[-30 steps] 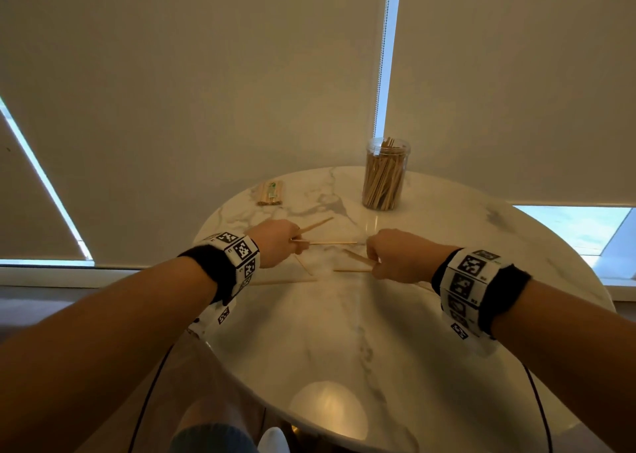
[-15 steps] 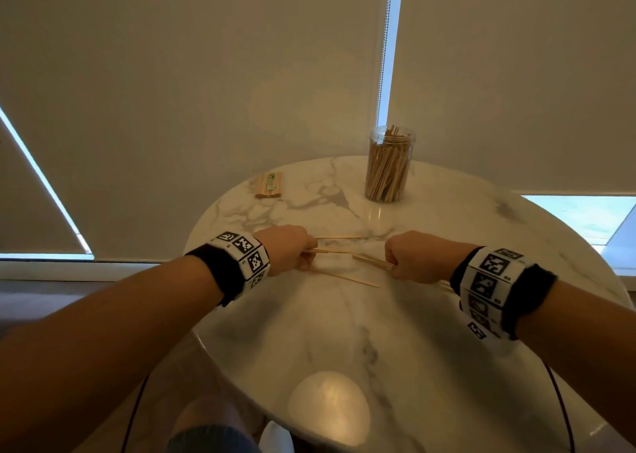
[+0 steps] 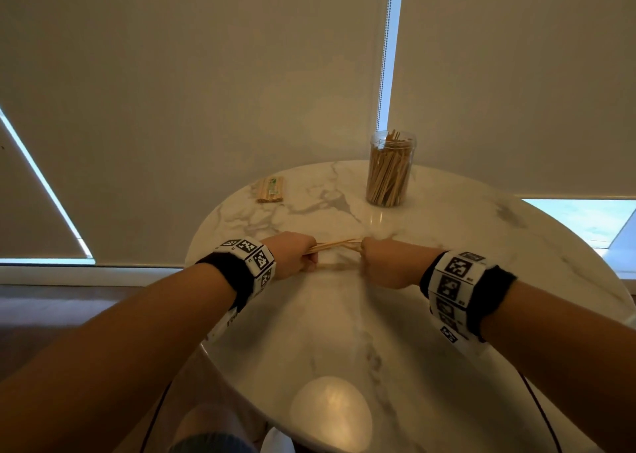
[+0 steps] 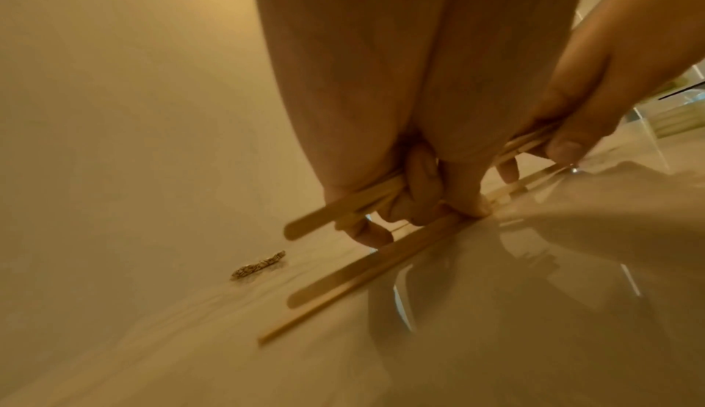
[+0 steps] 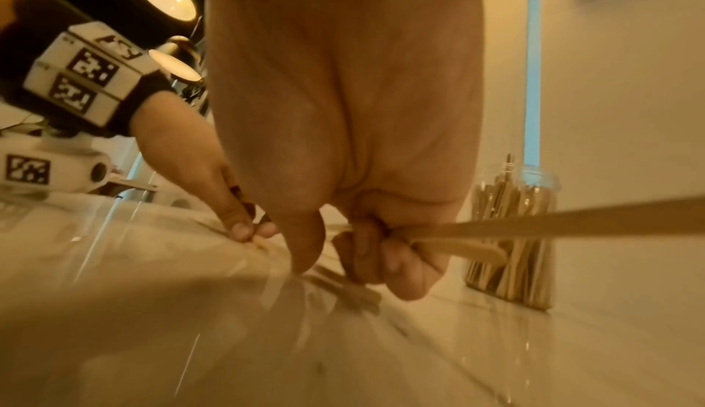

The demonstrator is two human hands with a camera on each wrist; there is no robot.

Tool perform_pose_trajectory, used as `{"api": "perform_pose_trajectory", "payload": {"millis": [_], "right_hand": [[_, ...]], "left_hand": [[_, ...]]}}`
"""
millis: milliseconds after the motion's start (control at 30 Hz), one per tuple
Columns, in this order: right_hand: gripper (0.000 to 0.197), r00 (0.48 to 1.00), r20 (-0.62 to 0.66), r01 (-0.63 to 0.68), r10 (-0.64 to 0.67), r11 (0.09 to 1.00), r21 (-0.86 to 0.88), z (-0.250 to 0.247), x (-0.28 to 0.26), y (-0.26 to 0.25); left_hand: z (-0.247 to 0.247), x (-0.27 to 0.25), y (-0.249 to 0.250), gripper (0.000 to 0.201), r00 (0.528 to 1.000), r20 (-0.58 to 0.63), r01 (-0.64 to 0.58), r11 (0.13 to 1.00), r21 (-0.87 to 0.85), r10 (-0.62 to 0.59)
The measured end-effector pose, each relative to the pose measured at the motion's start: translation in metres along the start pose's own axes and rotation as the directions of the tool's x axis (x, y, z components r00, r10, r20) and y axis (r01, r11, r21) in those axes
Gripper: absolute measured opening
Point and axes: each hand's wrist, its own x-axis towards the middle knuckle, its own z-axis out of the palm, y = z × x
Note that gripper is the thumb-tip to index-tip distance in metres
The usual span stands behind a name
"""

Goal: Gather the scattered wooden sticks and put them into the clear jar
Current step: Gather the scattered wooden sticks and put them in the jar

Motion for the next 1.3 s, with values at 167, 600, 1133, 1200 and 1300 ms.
{"api": "perform_pose_trajectory", "payload": {"millis": [167,600,1133,1200,1300], "right_hand": [[0.030,0.999,0.027,0.044,-0.041,0.990,-0.131,-0.002,0.000,-0.001],[0.029,0.959,-0.037,-0.274,0.282,0.951,0.146,-0.049,-0.030,0.066],[0.013,0.853,-0.243,0.164,0.462,0.206,0.965,-0.063,-0.016,0.084],[0.014,0.858,-0.220,0.180,0.463,0.130,0.975,-0.059,-0.013,0.086],[0.013,0.876,-0.185,0.207,0.445,-0.003,0.978,-0.051,-0.009,0.092]], "left_hand": [[0.002,0.000,-0.001,0.016,0.998,-0.057,0.007,1.000,-0.008,-0.007],[-0.003,0.014,0.013,0.019,1.000,-0.021,-0.003,0.967,0.254,0.009],[-0.020,0.063,0.036,0.011,0.988,-0.146,-0.026,0.991,0.131,0.045],[-0.014,0.069,0.034,0.022,0.995,-0.091,-0.009,0.983,0.183,0.026],[-0.005,0.074,0.033,0.025,0.997,-0.072,-0.006,0.988,0.153,0.017]]}}
